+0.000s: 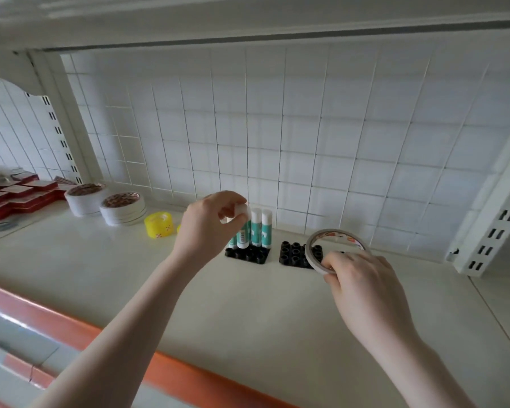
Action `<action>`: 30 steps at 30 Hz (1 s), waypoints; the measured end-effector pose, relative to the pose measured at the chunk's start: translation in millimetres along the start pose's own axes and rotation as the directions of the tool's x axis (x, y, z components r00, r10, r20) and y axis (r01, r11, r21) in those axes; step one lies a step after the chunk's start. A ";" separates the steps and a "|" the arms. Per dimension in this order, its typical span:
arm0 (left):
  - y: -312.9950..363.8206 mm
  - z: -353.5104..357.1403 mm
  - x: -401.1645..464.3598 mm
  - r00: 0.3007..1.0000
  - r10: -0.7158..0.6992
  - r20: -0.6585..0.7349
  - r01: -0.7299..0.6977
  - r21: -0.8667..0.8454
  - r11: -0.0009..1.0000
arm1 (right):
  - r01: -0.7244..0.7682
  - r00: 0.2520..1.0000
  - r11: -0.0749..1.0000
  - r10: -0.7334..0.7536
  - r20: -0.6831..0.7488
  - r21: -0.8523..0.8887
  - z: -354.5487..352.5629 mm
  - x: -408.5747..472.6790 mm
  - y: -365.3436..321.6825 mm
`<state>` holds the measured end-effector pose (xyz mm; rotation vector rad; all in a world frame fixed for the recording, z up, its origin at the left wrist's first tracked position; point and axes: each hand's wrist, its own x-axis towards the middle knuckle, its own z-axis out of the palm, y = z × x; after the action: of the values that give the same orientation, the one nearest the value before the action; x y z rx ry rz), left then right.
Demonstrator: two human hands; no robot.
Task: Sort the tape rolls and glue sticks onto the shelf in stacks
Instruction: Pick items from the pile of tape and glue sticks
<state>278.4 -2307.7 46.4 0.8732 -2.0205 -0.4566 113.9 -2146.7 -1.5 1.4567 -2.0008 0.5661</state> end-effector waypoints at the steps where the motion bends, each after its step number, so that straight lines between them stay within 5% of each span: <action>1: -3.1 2.0 3.9 1.000 0.005 0.012 -0.005 0.012 1.000 | -0.011 1.000 1.000 0.011 0.006 -0.007 2.4 2.7 -1.2; 15: -48.3 28.8 34.5 0.989 0.113 0.097 -0.118 0.050 0.992 | -0.046 0.997 0.997 0.050 0.056 -0.064 27.9 24.7 -22.0; 30: -79.9 45.7 38.1 0.953 0.302 -0.011 -0.301 0.048 0.952 | -0.074 0.994 0.997 0.077 0.082 -0.034 35.6 22.2 -20.6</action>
<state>258.8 -2390.5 -5.3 0.5774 -2.1088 -0.2306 120.9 -2191.5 -12.6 1.4125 -2.1281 0.5117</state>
